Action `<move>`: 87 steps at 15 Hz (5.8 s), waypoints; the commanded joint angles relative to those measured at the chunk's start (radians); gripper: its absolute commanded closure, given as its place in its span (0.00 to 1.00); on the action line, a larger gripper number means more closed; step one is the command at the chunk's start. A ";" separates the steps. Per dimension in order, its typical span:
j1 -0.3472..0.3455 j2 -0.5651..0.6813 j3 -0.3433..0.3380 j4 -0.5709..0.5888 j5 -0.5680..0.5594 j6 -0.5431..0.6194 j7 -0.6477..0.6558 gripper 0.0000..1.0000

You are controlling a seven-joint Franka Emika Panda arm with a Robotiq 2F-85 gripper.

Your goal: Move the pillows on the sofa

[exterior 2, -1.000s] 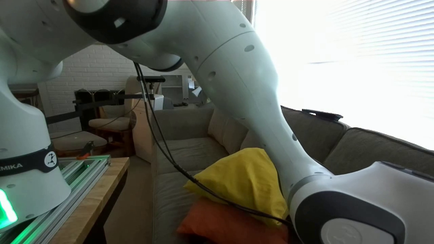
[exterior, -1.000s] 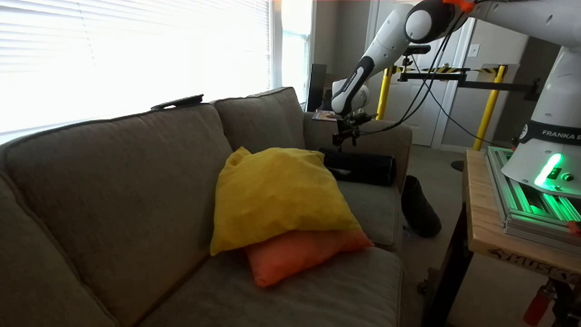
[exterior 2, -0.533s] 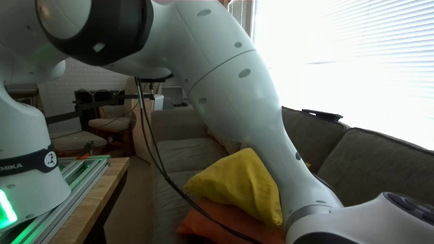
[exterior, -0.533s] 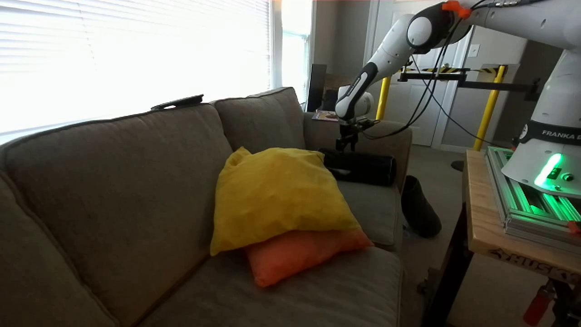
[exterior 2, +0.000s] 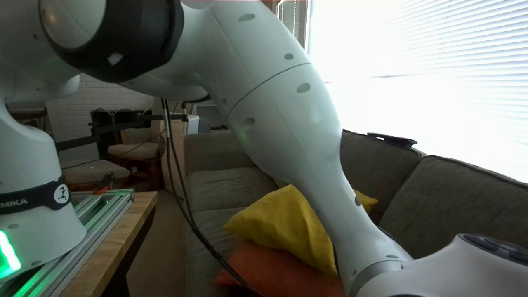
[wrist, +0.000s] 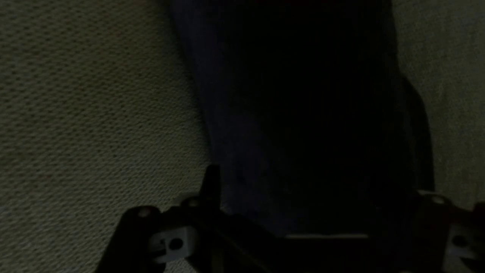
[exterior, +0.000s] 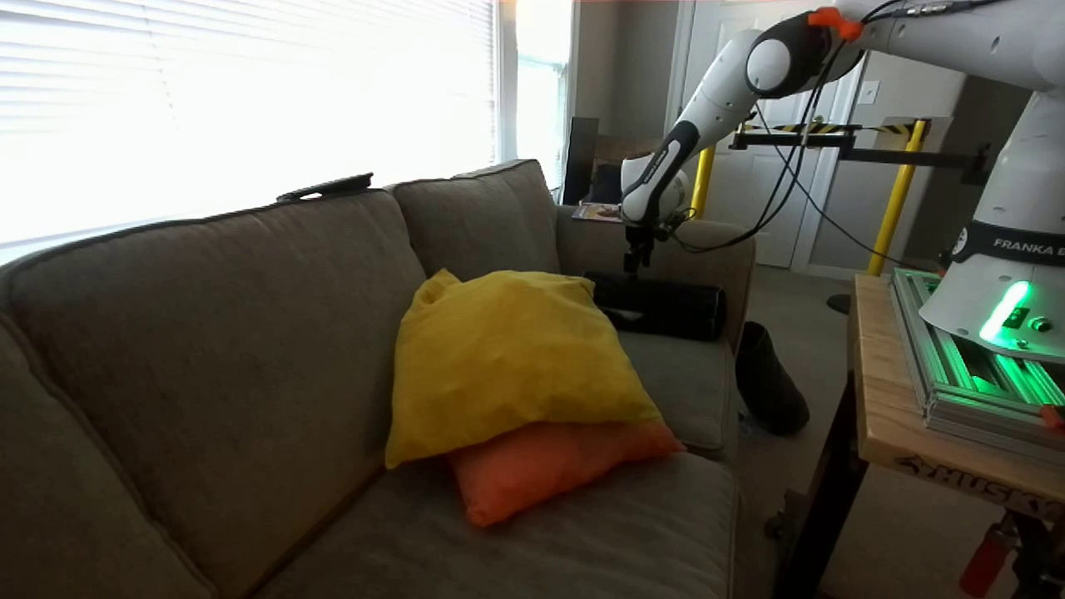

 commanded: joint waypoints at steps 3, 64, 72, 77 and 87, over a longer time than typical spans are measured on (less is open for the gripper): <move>0.008 0.076 -0.014 0.074 -0.038 -0.013 0.024 0.00; 0.165 -0.300 0.050 -0.372 -0.463 0.212 -0.770 0.98; 0.079 -0.187 0.196 -0.241 -0.423 0.313 -1.121 0.98; 0.079 -0.085 0.191 -0.107 -0.373 0.302 -1.161 0.98; 0.055 0.073 0.232 0.115 -0.278 0.260 -1.180 0.66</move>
